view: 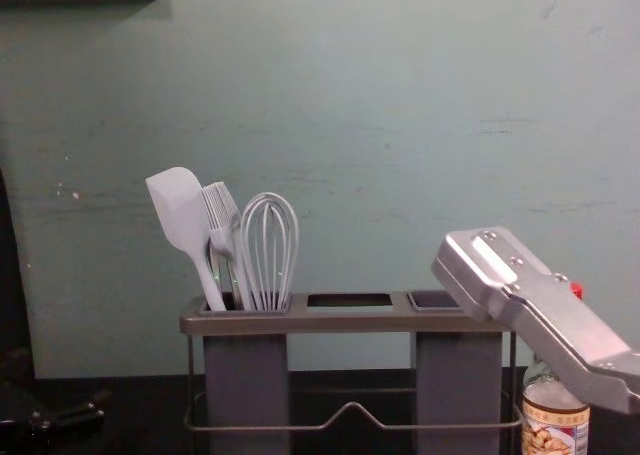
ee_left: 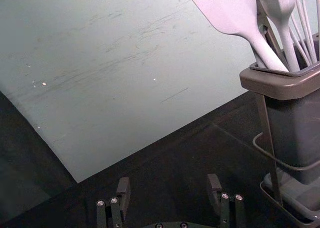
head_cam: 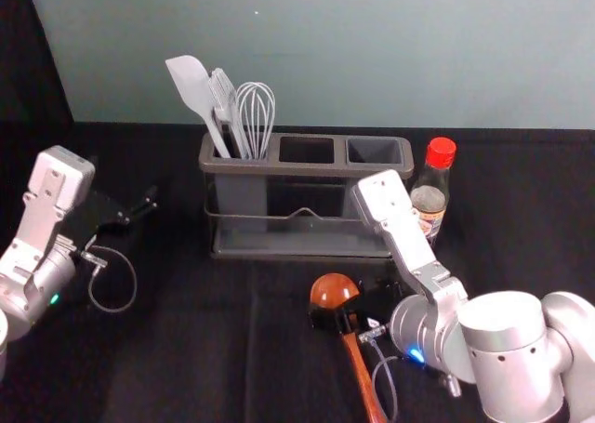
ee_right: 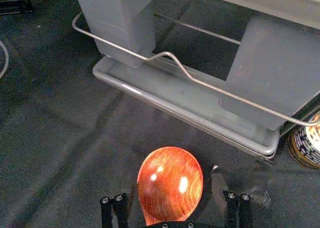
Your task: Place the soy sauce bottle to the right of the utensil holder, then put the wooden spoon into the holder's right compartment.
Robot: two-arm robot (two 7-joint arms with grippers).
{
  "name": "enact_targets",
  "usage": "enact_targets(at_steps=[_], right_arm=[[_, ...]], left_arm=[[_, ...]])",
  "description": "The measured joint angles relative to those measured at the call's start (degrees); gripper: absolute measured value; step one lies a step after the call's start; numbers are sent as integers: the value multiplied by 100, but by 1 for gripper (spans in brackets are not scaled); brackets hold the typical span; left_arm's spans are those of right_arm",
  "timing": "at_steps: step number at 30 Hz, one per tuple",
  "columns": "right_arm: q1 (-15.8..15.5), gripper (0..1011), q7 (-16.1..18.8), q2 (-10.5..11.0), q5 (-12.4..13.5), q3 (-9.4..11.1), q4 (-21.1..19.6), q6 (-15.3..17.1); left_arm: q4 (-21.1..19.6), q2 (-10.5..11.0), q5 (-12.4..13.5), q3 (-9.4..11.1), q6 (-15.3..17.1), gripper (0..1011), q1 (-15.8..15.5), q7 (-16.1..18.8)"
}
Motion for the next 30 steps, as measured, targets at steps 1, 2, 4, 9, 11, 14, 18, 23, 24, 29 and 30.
enact_targets(at_steps=[1,2,4,9,11,14,18,23,24,29,30], right_arm=[[28,1003,11,-20,-20,-2,37,6],[40,1003,24,-28,-30,-6,53,10],[76,1003,45,-50,-64,-17,109,19],[151,1003,93,-92,-139,-50,204,45],[174,1003,114,-103,-163,-64,229,60],[228,1003,163,-116,-215,-106,284,104],[288,1003,234,-125,-286,-147,338,168],[305,1003,279,-148,-357,-148,350,204],[305,1003,286,-150,-367,-146,350,207],[299,1003,321,-167,-422,-122,349,212],[297,1003,329,-171,-428,-118,349,213]], left_arm=[[0,0,0,0,0,1005,0,0],[0,0,0,0,0,1005,0,0],[0,0,0,0,0,1005,0,0],[0,0,0,0,0,1005,0,0],[0,0,0,0,0,1005,0,0],[0,0,0,0,0,1005,0,0],[0,0,0,0,0,1005,0,0],[0,0,0,0,0,1005,0,0],[0,0,0,0,0,1005,0,0],[0,0,0,0,0,1005,0,0],[0,0,0,0,0,1005,0,0]])
